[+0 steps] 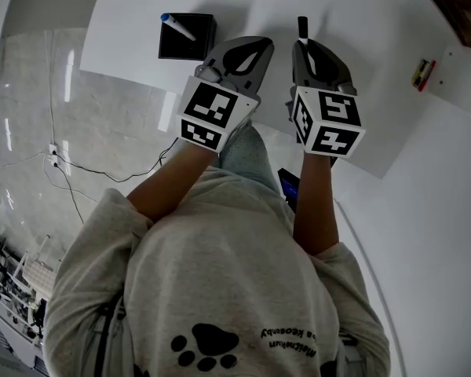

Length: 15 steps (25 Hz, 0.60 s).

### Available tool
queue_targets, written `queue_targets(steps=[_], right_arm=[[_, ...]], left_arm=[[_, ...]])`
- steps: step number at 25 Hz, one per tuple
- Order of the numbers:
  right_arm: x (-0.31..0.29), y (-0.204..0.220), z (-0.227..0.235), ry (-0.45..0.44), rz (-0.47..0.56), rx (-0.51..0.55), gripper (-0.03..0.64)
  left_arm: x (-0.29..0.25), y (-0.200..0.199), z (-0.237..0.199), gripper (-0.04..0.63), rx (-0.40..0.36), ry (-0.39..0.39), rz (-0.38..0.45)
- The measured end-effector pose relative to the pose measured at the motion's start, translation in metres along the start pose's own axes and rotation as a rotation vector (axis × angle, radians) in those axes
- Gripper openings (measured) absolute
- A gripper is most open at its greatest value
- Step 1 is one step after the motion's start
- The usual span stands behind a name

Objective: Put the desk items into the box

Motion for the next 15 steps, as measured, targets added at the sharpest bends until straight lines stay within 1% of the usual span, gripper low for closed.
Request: queue_targets(steps=[7, 15], right_arm=[[0.022, -0.014, -0.002, 0.026, 0.114, 0.003, 0.074], [0.043, -0.026, -0.009, 0.049, 0.229, 0.017, 0.072]], left_arm=[[0.011, -0.012, 0.010, 0.008, -0.033, -0.007, 0.032], [0.025, -0.027, 0.015, 0.008, -0.053, -0.020, 0.084]])
Point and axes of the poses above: the fingertips, and each gripper's own axes: x backward along the fingers, z to its right, y out of its underside, the point moved 9 cm from there along x, backward along the fingers, and after that the axes turned 9 degrees about y, right-handed, at the moved point
